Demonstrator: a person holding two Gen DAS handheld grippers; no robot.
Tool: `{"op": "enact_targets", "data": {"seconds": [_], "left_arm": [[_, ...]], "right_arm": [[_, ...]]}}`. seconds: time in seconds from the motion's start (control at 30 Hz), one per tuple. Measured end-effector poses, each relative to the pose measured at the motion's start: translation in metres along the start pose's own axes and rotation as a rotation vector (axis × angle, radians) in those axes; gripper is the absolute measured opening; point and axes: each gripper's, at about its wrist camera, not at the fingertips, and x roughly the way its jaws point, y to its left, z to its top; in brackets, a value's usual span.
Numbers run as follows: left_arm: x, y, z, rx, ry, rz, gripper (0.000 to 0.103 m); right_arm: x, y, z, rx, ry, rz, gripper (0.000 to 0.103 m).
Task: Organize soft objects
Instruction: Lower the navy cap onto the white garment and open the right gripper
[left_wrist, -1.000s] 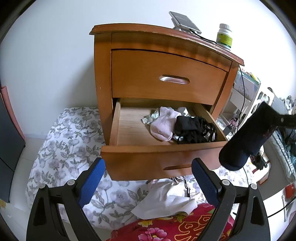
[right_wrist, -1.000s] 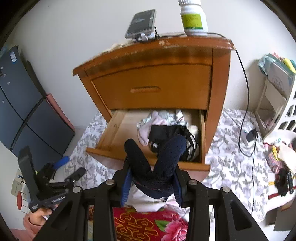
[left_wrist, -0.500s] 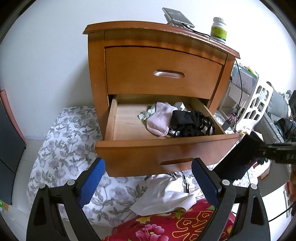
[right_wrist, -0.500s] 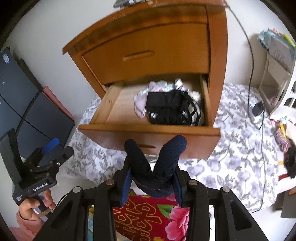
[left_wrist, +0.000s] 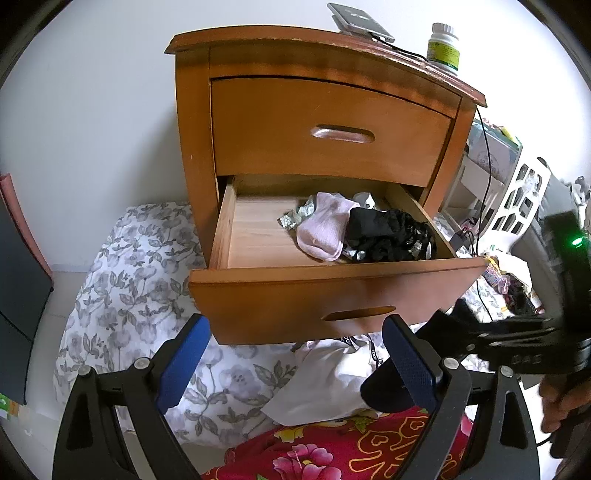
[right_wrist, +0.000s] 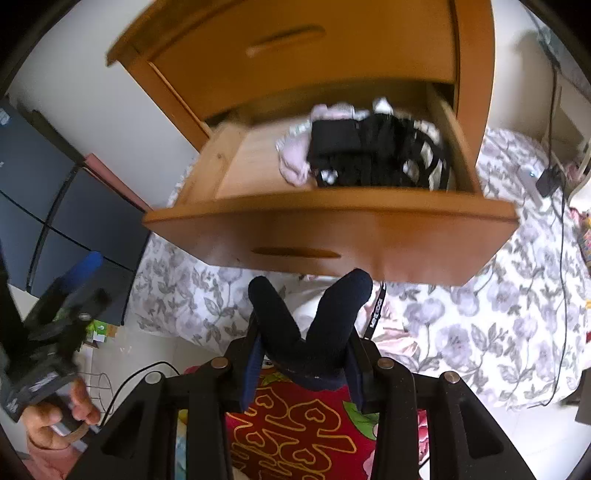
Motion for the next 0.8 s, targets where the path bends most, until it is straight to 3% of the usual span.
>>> {"op": "enact_targets", "data": {"seconds": [0.33, 0.57, 0.63, 0.67, 0.8], "left_arm": [[0.006, 0.002, -0.002, 0.0, 0.017, -0.002, 0.095], [0.012, 0.004, -0.004, -0.004, 0.034, 0.001, 0.095], [0.013, 0.003, -0.004, -0.001, 0.036, 0.0, 0.095], [0.014, 0.003, -0.004, 0.001, 0.038, 0.0, 0.095], [0.015, 0.003, -0.004, 0.004, 0.043, -0.001, 0.095]], "right_arm": [[0.063, -0.024, -0.001, 0.09, 0.125, -0.047, 0.041], [0.076, -0.034, -0.002, 0.114, 0.149, -0.086, 0.042], [0.076, -0.036, -0.002, 0.114, 0.154, -0.097, 0.051], [0.076, -0.036, -0.002, 0.114, 0.153, -0.101, 0.061], [0.073, -0.038, -0.001, 0.104, 0.142, -0.123, 0.063]]}}
